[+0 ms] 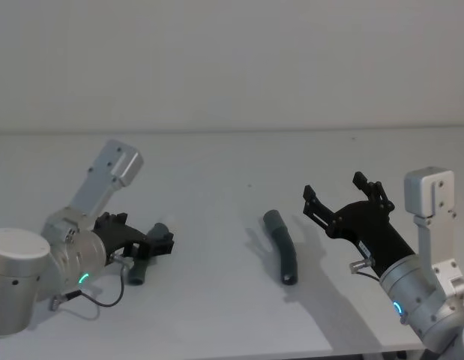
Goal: Use both hands to pick up one end of the pipe from the table, align the ends, and insert them.
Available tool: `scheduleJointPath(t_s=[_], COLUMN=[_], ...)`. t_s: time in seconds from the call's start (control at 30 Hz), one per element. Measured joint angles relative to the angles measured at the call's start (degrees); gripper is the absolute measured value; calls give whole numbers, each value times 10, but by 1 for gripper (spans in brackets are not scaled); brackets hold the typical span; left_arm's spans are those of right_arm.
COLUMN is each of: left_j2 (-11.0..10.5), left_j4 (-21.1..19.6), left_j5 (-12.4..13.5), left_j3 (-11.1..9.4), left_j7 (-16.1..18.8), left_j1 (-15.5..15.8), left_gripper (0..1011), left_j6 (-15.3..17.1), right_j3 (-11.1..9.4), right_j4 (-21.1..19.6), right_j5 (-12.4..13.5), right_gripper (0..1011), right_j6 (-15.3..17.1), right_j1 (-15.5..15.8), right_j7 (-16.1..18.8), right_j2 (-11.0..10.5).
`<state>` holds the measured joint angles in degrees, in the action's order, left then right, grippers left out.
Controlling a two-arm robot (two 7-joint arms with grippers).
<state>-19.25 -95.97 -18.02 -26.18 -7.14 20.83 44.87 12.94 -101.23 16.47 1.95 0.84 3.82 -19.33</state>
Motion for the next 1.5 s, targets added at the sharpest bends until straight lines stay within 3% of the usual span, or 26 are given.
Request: scheduleJointPath(t_s=[0.87, 1.3, 1.5], left_j2=[27, 34, 35], left_j4=[45, 53, 47], left_j5=[18, 25, 27], left_j3=[-19, -19, -14], left_j7=[-10, -11, -6], left_j1=[19, 16, 3], left_gripper=[1001, 700, 473], left_j6=[-4, -6, -5], right_j3=[0, 0, 0], right_j4=[0, 0, 0], right_j5=[0, 0, 0], right_gripper=[1004, 1004, 1004], right_j6=[0, 0, 0], right_j1=[0, 0, 0], right_j7=[0, 0, 0], right_j2=[0, 0, 0])
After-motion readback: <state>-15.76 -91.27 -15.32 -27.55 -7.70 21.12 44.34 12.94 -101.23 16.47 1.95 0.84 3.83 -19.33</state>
